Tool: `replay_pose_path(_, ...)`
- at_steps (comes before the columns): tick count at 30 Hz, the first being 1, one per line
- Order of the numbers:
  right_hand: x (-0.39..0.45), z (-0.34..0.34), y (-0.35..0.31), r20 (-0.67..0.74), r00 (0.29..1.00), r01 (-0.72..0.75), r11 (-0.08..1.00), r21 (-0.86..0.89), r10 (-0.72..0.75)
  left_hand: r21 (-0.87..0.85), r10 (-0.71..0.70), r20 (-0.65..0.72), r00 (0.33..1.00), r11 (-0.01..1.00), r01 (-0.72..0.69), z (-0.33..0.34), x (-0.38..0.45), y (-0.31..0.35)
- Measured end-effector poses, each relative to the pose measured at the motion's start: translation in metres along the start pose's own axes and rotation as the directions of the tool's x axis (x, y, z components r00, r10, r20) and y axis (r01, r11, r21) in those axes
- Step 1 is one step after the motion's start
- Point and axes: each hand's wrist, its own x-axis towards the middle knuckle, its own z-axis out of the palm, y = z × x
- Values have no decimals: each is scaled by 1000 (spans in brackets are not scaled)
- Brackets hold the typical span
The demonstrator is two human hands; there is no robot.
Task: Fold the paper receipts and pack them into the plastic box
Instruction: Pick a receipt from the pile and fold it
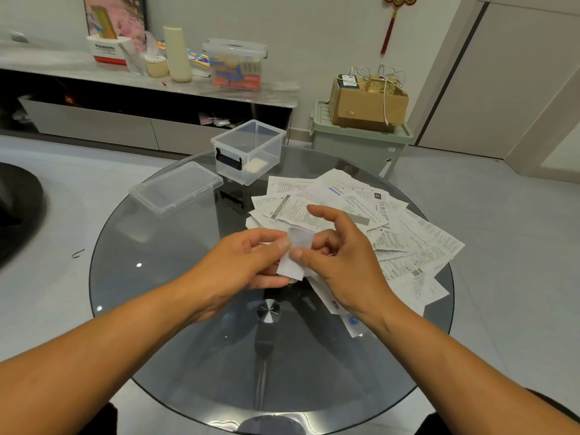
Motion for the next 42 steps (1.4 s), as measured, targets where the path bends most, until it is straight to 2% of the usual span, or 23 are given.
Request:
replay_pose_path(3,-1,1,-2,22,999,29,999,30,-30,25,-5,-46,999,1000,6,0,-2,0)
replay_pose_path(6,-3,1,-3,78,996,41,999,-6,-40,-58,-24,-96,995,998,19,-2,-3,2)
replay_pose_path(9,-6,2,-2,142,987,92,987,-131,-73,-226,-68,-112,991,973,41,-6,-2,7)
replay_pose_path(11,-9,4,-3,179,980,129,968,-213,-91,-269,-81,-101,992,962,51,-8,-3,8)
replay_pose_path(13,-10,7,-1,167,982,121,974,-190,-89,-214,-58,-103,993,976,35,-8,-4,6)
replay_pose_path(18,-5,10,0,9,1000,1,999,38,-1,-37,11,-116,993,999,-16,-9,-5,3)
replay_pose_path(23,-6,13,1,37,998,44,999,-13,-44,105,53,-169,984,994,-36,-6,-5,-1)
replay_pose_path(28,-6,18,-3,49,998,23,996,83,-27,104,86,-208,974,992,-65,-5,-3,-1)
replay_pose_path(30,-7,18,-3,71,997,26,997,68,-31,103,101,-215,971,991,-80,-3,-4,-2)
replay_pose_path(32,-7,18,-4,89,996,16,998,52,-21,143,153,-241,958,982,-121,-2,-4,-2)
replay_pose_path(35,-4,17,-9,92,996,-15,993,116,5,191,224,-286,932,966,-174,0,-3,-2)
replay_pose_path(37,-2,18,-9,76,997,-14,990,138,3,164,210,-279,937,972,-169,1,-4,-1)
replay_pose_path(42,-2,13,-8,-21,999,-25,989,148,29,-46,78,-186,980,995,-88,5,-10,-3)
